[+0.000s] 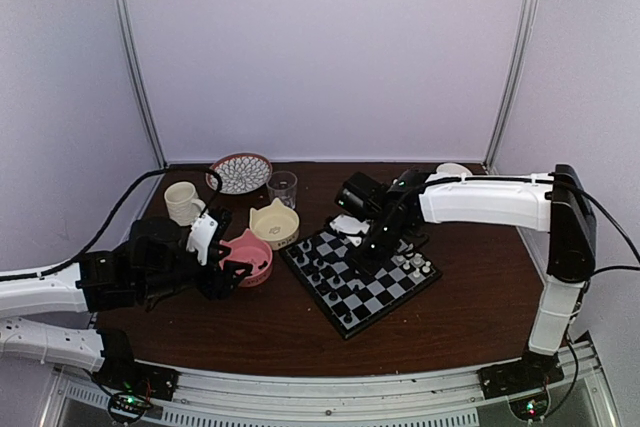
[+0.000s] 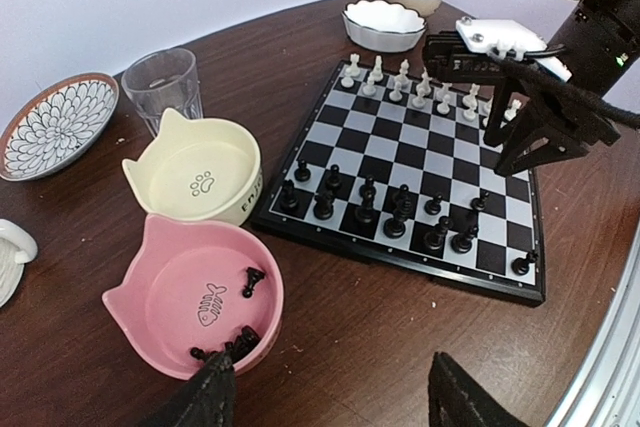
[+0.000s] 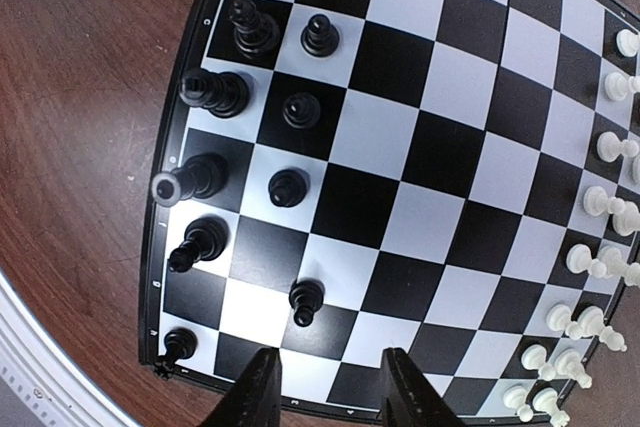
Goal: Set up the chess pieces on the board
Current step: Place the pawn on the chessboard, then move the pawn to c7.
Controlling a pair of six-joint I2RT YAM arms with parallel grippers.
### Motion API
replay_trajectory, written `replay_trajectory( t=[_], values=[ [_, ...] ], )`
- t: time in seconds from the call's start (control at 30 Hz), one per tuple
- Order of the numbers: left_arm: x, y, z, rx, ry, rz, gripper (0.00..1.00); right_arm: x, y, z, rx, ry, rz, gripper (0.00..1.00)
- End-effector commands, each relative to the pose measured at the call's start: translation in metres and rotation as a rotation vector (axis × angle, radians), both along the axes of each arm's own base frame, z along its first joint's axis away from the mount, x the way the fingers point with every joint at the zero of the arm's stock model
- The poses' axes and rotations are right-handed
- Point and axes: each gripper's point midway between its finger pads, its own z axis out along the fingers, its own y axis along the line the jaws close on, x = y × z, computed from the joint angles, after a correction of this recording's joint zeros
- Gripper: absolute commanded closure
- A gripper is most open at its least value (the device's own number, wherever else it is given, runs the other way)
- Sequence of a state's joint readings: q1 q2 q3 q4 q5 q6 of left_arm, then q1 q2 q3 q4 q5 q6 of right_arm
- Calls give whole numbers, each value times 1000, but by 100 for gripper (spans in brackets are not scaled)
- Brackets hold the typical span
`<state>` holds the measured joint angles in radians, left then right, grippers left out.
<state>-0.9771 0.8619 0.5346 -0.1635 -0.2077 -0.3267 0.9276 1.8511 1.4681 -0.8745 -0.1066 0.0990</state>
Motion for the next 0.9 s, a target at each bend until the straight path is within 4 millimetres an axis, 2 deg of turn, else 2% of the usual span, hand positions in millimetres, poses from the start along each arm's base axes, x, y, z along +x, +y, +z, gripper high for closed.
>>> replay_trajectory(
  t=[0.0, 0.43, 0.87],
  values=[
    [5, 5, 7, -2, -19, 40, 33, 5, 3, -13, -42, -49, 9, 64],
    [8, 12, 7, 8, -11, 84, 30, 6, 6, -30, -65, -42, 6, 70],
    [8, 10, 6, 13, 13, 86, 30, 1, 6, -42, -69, -13, 10, 74]
  ],
)
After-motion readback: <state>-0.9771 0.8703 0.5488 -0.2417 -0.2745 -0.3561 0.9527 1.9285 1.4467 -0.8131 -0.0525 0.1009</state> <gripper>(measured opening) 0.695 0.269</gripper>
